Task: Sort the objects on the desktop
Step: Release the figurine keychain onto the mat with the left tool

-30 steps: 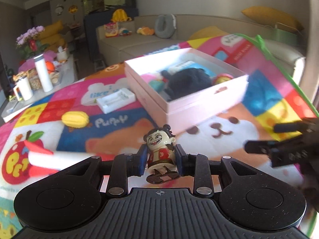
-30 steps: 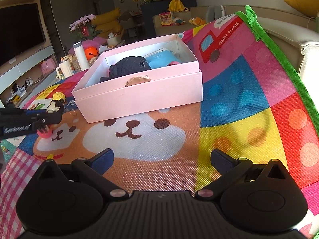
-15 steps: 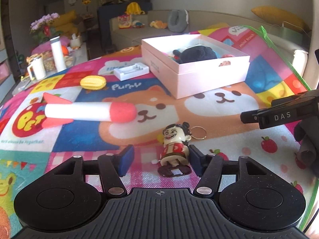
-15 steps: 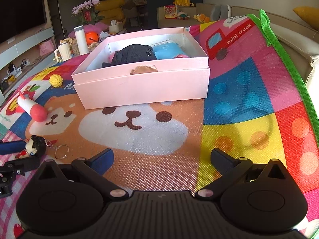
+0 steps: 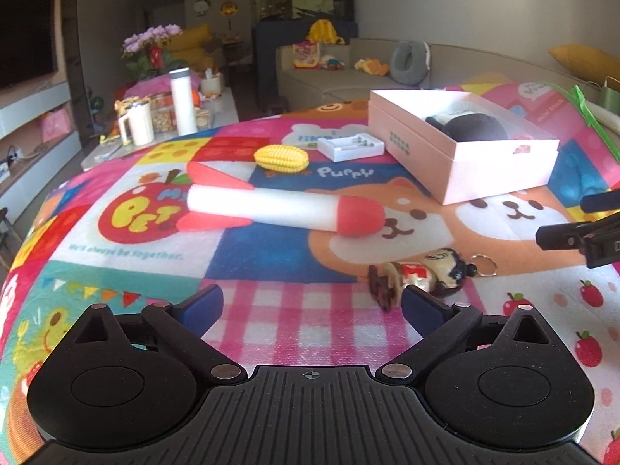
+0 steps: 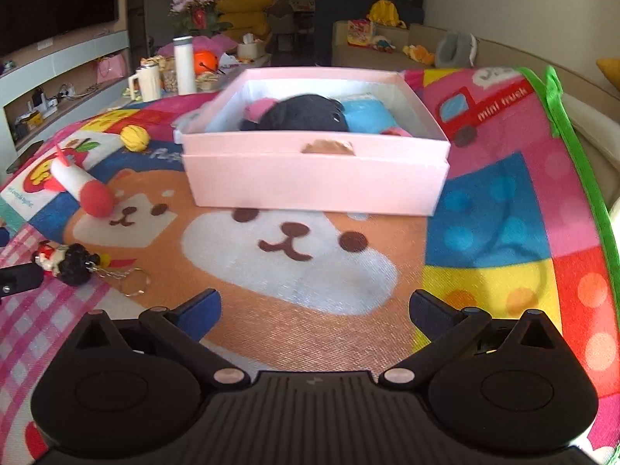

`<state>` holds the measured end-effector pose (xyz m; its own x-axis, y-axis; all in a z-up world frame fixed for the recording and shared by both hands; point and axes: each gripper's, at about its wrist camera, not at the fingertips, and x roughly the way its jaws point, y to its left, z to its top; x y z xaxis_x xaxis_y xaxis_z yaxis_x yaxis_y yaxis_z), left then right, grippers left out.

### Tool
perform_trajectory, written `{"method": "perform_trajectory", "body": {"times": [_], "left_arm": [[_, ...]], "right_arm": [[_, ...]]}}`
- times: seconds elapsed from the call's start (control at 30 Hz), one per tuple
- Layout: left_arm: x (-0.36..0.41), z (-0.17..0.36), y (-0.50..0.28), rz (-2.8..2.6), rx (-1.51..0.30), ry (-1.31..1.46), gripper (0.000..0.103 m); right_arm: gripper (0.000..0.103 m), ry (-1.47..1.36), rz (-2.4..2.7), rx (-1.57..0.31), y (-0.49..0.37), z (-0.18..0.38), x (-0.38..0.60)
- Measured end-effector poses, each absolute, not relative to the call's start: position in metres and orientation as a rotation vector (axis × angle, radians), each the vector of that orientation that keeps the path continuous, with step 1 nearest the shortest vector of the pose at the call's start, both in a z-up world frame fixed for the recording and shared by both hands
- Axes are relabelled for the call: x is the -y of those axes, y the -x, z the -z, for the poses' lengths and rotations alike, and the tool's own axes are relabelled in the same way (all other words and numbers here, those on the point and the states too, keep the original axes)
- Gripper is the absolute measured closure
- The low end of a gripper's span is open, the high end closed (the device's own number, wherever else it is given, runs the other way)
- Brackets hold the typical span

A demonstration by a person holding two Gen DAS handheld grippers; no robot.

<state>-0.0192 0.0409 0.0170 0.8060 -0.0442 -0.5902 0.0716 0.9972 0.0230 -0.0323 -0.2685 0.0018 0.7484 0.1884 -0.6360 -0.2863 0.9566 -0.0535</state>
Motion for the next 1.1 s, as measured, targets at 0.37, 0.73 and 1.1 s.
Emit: {"method": "perform_trajectory", "body": {"times": [0.37, 0.73, 1.1], "left_arm": [[-0.107, -0.031, -0.001, -0.014, -0.575, 0.079, 0.000], [-0.145, -0.027, -0.095, 0.072, -0.559, 0.223, 0.000], [-0.086, -0.022, -0.047, 0.502, -0.676, 0.226, 0.000]], "right_arm": [[0.018, 0.303, -0.585, -0.643, 0.039, -0.018, 0.146], [0.024, 0.293, -0.324, -0.667, 0.039, -0.002, 0.209], [0.006, 0.115, -0.233, -0.717, 0.033, 0.014, 0.270]]}}
